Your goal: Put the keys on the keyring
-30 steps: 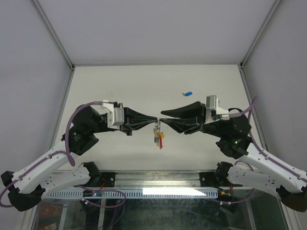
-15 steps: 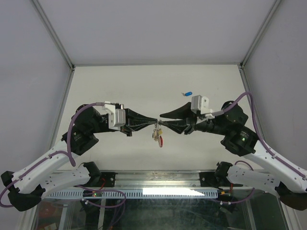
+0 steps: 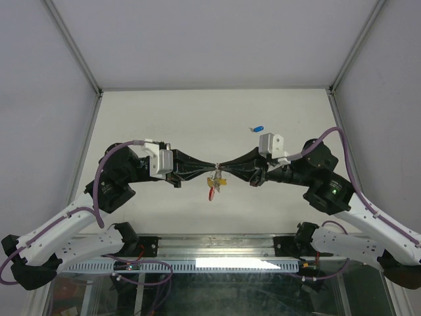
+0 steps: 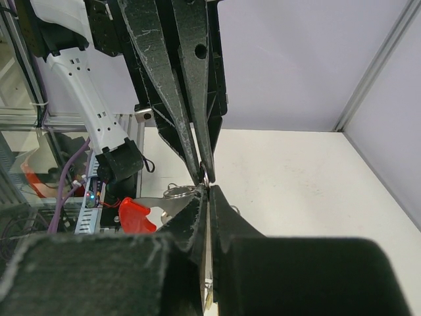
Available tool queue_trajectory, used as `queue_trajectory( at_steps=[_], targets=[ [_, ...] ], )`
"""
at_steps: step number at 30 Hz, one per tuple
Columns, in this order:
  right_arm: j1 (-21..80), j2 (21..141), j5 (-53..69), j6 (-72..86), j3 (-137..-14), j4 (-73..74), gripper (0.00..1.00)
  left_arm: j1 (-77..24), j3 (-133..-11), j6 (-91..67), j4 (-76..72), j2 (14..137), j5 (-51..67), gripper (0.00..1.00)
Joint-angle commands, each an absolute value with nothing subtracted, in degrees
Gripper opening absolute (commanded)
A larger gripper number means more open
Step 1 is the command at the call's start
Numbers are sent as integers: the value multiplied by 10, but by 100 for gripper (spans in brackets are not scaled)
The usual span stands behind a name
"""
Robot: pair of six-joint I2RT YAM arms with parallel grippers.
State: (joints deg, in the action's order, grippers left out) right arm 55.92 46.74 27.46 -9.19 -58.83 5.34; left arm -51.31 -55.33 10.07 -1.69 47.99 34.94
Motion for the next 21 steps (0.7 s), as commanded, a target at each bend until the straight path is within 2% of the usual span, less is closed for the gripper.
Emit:
queue_trajectory(
  at_steps=[1,3,4,7,11,15,21],
  targets=[
    [562,464,280,-90,-597,8,0,-512,-571,108,-48,476,361,0],
    [562,461,276,-98,-595,2,0,-512,-572,104,-47,477,359,0],
    [562,459,269,-107,-593,1,0,-512,-572,102,-46,476,358,3],
    [563,446,247,-146,-579,-19,0,-512,-570,90,-46,469,353,47],
    [564,423,234,-224,-547,-69,0,-512,-565,53,-43,451,298,72],
    [564,405,232,-337,-516,-87,0,-512,-572,18,-10,446,198,81],
    [564,383,232,-444,-492,-98,0,-511,-599,1,39,476,136,83]
  ],
)
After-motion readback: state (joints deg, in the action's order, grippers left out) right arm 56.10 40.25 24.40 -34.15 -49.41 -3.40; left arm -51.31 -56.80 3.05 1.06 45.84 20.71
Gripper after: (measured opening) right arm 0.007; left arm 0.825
